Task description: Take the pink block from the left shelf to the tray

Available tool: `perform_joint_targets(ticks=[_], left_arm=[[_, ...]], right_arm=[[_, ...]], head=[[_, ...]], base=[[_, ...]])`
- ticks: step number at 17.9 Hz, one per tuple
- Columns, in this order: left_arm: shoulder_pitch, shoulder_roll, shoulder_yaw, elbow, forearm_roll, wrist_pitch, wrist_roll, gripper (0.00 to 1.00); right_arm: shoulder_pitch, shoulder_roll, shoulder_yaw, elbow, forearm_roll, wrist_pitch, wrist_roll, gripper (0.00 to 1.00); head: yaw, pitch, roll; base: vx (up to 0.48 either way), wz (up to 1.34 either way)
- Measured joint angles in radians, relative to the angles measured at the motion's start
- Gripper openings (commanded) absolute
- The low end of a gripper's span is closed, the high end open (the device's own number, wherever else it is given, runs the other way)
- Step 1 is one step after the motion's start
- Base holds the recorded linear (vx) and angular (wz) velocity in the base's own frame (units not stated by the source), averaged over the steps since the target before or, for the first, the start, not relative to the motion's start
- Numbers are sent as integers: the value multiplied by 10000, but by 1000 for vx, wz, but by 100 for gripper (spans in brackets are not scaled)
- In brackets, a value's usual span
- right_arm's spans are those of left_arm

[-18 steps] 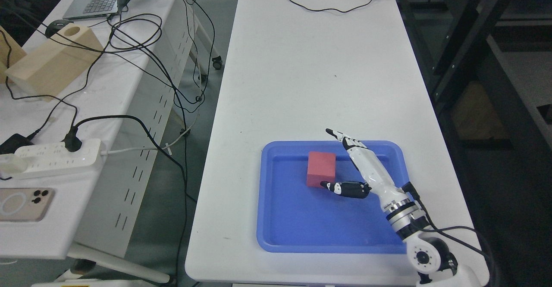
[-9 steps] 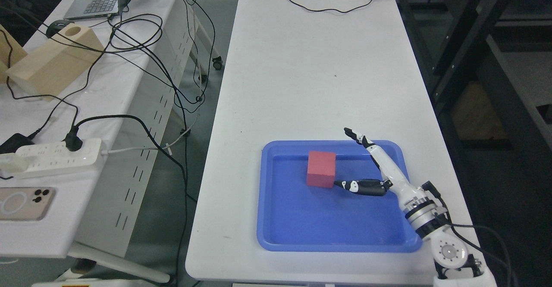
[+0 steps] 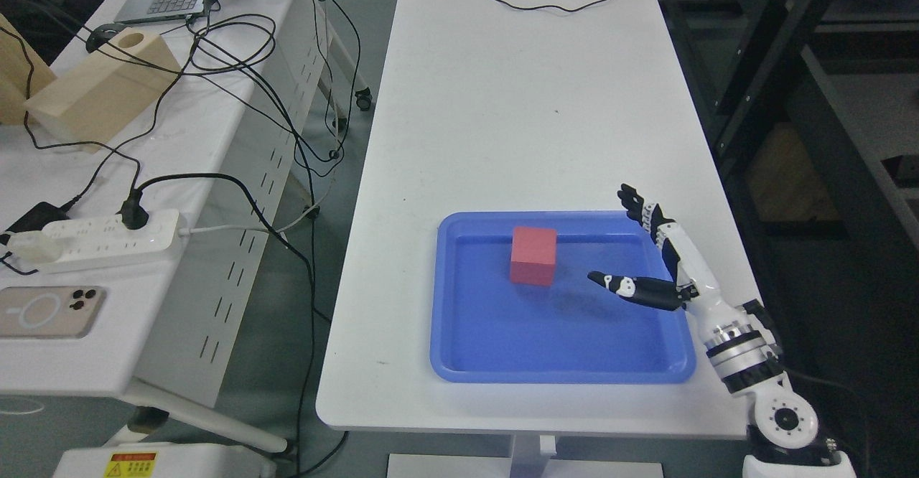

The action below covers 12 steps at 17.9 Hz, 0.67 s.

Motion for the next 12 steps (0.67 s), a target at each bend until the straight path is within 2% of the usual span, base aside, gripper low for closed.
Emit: perform_joint_targets(ticks=[5,12], left_arm=[[1,0,0,0,0,0,0,100],[0,0,0,0,0,0,0,100]], right_arm=[[-19,0,-174,-16,-1054,721,8,99],[-126,0,-293,-27,-1240,912,-100,99]], head=[[0,0,0],[0,0,0]], base=[[-155,-15],[-152,-13]])
